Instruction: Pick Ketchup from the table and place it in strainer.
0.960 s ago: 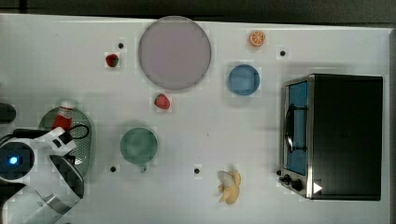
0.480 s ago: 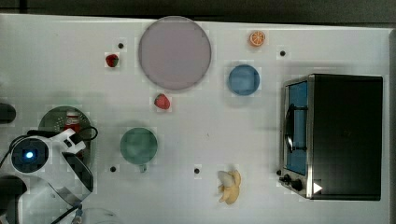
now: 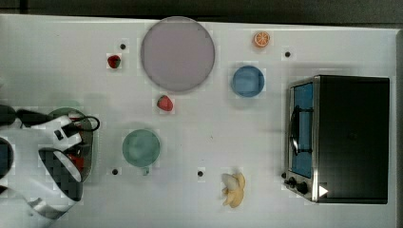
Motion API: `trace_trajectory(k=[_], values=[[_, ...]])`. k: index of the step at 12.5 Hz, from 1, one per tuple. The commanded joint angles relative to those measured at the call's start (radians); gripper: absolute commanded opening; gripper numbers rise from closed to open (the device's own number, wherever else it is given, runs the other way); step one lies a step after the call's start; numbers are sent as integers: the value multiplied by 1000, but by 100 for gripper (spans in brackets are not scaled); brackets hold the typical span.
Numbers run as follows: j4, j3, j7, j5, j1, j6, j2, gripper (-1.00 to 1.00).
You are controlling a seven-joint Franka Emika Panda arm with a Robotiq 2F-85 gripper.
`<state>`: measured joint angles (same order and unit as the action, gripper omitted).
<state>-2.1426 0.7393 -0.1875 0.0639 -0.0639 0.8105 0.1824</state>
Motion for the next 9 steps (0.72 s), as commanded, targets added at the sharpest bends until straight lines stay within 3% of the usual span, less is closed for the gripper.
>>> trace_trajectory(k=[1,4,9], values=[[125,-4,-28,-107,-117,-200,-96,100],[272,-76,-27,-201,-193,-442,-157,100],[481,-314,27,-199,-247,-742,-202,100]])
